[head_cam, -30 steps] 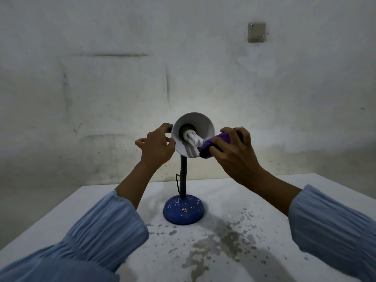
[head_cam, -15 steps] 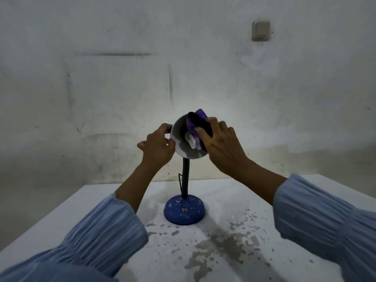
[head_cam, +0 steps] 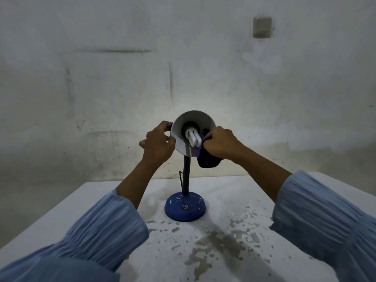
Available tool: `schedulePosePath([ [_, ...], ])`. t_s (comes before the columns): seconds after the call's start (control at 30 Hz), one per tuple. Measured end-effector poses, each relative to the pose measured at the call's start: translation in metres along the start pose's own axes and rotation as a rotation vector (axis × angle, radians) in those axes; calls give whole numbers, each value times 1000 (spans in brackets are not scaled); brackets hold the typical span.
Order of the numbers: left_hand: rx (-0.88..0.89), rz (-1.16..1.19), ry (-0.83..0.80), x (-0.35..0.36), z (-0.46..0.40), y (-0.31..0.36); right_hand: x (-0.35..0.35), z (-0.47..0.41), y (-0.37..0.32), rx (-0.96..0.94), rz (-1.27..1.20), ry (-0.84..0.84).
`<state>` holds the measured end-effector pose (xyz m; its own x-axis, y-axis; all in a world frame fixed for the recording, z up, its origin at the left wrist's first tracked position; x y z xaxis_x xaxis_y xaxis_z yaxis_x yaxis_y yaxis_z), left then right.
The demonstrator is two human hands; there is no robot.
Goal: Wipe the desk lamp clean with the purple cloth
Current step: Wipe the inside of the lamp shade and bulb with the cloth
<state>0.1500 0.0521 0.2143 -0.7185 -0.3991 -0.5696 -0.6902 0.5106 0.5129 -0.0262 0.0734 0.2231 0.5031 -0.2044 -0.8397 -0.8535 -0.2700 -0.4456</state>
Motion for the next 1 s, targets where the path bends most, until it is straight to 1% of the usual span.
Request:
schedulePosePath([
  [0.03,-5,8,5,-1,1,-2,-3,3,2,6,-51,55],
  [0.1,1,22,9,-3,3,-3,-2,10,5,9,-39,170],
  [0.13,6,25,4,-3,3,-2,4,12,6,1,-20,184],
  [0.23,13,40,-22,-1,5,2,30,15,8,-31,-79,112],
  [0.27,20,49,-29,0,5,4,36,15,8,-42,-150,98],
  [0.33,23,64,-30,0,7,5,43,15,8,-31,-389,62],
  [0.4,7,65,-18,-2,9,3,51,14,11,31,-662,-22],
  [0.43,2,63,-13,-3,9,3,53,14,14,58,-759,-36],
  [0.47,2,60,-15,-4,9,2,55,15,17,70,-809,-12],
  [0.5,6,55,-20,-4,9,2,54,17,21,61,-799,55],
  [0.57,11,47,-27,-4,8,2,50,25,25,8,-683,249],
  [0.6,12,47,-26,-3,7,3,51,29,25,-31,-624,319],
  [0.63,11,52,-25,-2,7,3,53,31,24,-68,-566,348],
  [0.67,12,62,-23,-1,7,4,57,31,22,-99,-507,334],
  [0.73,14,90,-25,-1,7,4,68,29,22,-108,-443,211],
  [0.8,20,110,-22,-1,8,3,76,29,26,-81,-492,109],
  [0.83,25,119,-21,-2,8,2,78,32,29,-85,-525,110],
  [0.87,26,136,-21,-1,10,1,80,35,31,-110,-575,135],
  [0.93,-1,205,-7,1,15,-5,83,42,37,-213,-775,175],
  [1.0,-65,314,44,8,26,-17,89,48,45,-300,-1031,141],
])
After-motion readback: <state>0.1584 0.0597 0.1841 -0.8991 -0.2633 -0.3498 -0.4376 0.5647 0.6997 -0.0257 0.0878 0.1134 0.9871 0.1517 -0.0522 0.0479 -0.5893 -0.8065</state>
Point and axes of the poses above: each hand's wrist, its own z-axis away from the middle knuckle, its own x-axis out of the palm, y = z × x, the point moved 5 cm from there along -z, towards the middle knuckle, and after that the axes turned 14 degrees about -y, right-handed, at the moved point
